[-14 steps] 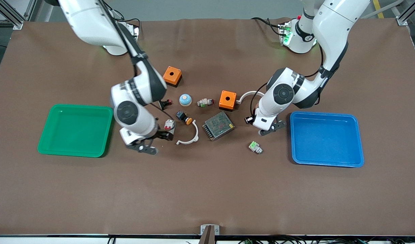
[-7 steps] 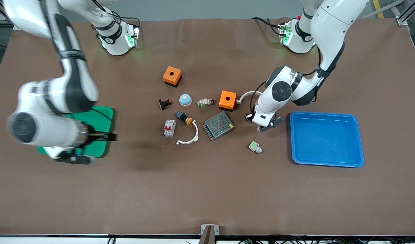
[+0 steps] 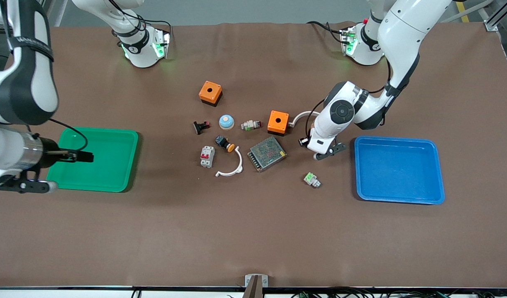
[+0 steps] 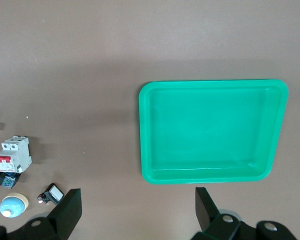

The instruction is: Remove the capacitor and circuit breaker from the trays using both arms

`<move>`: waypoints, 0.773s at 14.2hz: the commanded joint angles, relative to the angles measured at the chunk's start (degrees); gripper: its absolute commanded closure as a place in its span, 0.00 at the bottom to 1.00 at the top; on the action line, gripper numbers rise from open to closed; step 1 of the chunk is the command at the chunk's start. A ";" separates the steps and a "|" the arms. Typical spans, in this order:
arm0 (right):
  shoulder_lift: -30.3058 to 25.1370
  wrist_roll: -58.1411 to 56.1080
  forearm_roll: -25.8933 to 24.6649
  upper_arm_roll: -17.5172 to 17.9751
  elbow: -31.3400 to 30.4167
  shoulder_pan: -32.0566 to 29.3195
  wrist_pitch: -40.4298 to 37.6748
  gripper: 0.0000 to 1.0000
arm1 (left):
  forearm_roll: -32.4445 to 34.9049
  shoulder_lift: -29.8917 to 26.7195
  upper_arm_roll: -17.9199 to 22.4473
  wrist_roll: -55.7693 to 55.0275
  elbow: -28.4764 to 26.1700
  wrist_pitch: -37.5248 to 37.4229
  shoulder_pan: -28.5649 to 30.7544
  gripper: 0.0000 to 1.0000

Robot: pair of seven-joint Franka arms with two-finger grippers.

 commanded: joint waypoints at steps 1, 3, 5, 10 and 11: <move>-0.45 -0.30 -0.17 1.29 1.38 -2.67 -0.72 0.00 | 2.02 -1.68 0.45 -1.59 2.49 -1.98 1.16 0.00; -0.54 0.14 1.41 1.29 2.00 -2.68 -0.89 0.00 | 2.90 -2.39 0.45 -1.33 10.28 -10.73 1.70 0.00; -1.93 0.23 1.77 1.20 2.00 -2.85 -2.11 0.00 | 5.43 -2.39 0.45 1.02 19.59 -20.75 2.57 0.00; -6.24 0.23 1.16 1.29 1.56 -2.94 -6.16 0.00 | 7.64 -3.44 0.80 16.56 37.72 -37.63 4.42 0.00; -7.29 -0.03 1.16 1.29 1.38 -3.46 -6.78 0.00 | 9.73 -3.79 1.84 20.60 40.71 -42.38 4.86 0.00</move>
